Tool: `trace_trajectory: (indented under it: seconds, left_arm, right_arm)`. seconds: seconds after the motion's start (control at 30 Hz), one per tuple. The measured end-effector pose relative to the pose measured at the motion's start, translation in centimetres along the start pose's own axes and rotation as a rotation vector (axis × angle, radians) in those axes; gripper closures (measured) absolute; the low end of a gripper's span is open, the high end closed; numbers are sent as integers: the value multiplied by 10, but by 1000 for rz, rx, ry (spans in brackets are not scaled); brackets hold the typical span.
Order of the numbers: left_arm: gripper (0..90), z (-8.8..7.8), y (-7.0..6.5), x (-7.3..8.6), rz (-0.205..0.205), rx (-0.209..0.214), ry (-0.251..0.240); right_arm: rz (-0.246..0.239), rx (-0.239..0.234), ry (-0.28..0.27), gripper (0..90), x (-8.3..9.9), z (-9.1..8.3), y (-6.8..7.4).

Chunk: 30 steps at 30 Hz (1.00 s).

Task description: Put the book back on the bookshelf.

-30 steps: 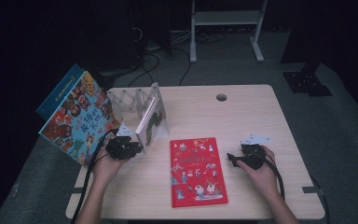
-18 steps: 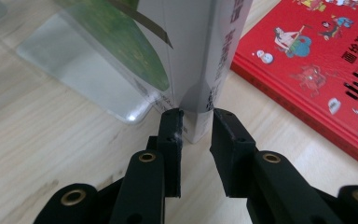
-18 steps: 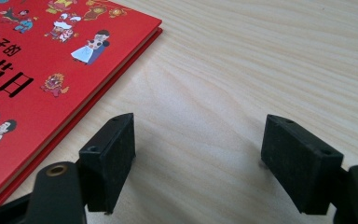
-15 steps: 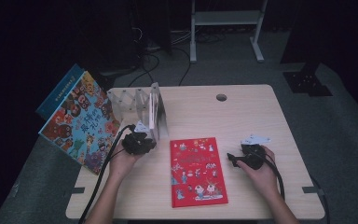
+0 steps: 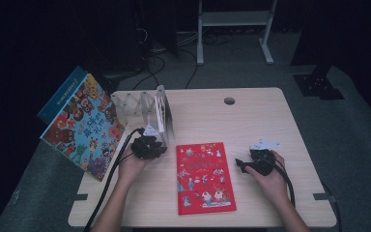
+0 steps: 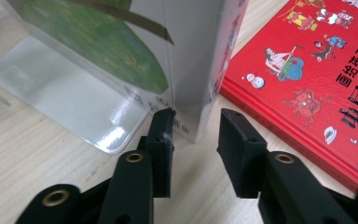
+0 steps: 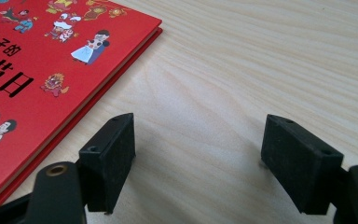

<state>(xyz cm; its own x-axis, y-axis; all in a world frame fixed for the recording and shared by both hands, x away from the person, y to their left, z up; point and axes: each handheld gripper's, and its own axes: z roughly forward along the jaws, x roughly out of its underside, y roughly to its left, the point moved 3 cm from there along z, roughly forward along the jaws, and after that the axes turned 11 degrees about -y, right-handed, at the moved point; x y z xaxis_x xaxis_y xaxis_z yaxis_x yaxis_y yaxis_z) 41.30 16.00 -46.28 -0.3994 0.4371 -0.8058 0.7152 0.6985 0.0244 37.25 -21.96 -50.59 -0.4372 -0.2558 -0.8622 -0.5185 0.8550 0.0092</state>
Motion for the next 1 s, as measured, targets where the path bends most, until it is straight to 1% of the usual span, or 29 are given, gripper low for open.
trace_trajectory:
  seconds: [0.13,0.2,0.27,0.3,0.37,0.47,0.57,0.67,0.7,0.73,0.83,0.87,0.93,0.97,1.0]
  left_arm:
    - [581,-7,0,5,-6,7,1]
    - [531,-11,0,8,-10,20,6]
    - [480,-17,-2,12,-7,31,1]
    - [449,-19,-4,13,1,42,0]
    - [381,-24,-10,18,24,48,2]
    - [312,-30,-18,24,29,67,4]
    - [234,-33,-29,32,64,82,2]
    - [152,-34,-40,41,100,89,5]
    - [112,-34,-40,41,100,89,5]
    - [87,-33,-47,47,123,95,21]
    - [42,-29,-54,53,153,116,36]
    - [24,-26,-57,53,154,130,42]
    - [19,-22,-62,53,146,171,35]
    - [19,-20,-64,54,153,174,42]
    - [19,-18,-67,54,177,173,54]
  right_arm:
    - [1,1,1,242,0,0,0]
    - [5,6,2,226,0,0,0]
    - [9,12,5,214,0,0,-1]
    - [10,12,5,212,0,0,-1]
    - [11,14,6,211,0,0,-1]
    - [11,15,6,210,0,0,-1]
    - [11,15,7,195,0,0,-1]
    - [5,6,13,158,1,0,0]
    - [5,6,13,158,1,0,0]
    - [1,0,18,136,1,1,1]
    - [3,5,20,126,1,1,1]
    - [3,6,21,126,1,1,1]
    - [1,2,19,141,1,0,1]
    - [4,4,18,157,1,0,2]
    - [2,4,15,174,2,-1,2]
